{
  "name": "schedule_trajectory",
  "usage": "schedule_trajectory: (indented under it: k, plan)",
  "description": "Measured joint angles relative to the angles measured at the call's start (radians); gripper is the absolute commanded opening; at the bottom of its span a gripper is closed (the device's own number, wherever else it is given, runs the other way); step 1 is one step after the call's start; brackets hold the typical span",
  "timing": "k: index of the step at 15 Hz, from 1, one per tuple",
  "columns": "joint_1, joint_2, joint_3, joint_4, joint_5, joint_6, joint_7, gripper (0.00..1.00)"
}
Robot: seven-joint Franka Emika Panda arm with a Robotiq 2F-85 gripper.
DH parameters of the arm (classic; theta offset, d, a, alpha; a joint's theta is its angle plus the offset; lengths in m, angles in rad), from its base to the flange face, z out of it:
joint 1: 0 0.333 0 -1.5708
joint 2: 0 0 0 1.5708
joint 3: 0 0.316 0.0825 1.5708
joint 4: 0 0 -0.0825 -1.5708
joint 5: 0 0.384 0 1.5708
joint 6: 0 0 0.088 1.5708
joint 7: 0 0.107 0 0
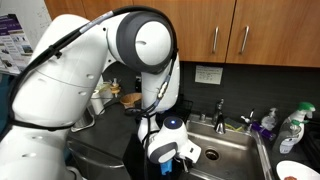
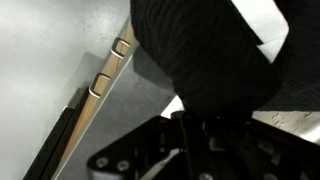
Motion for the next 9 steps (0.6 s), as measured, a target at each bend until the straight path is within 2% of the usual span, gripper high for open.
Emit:
schedule_trajectory:
  k: [9]
  plan:
    - [-0.069, 0.038, 0.019, 0.069, -0.021, 0.000, -0.032, 0.02]
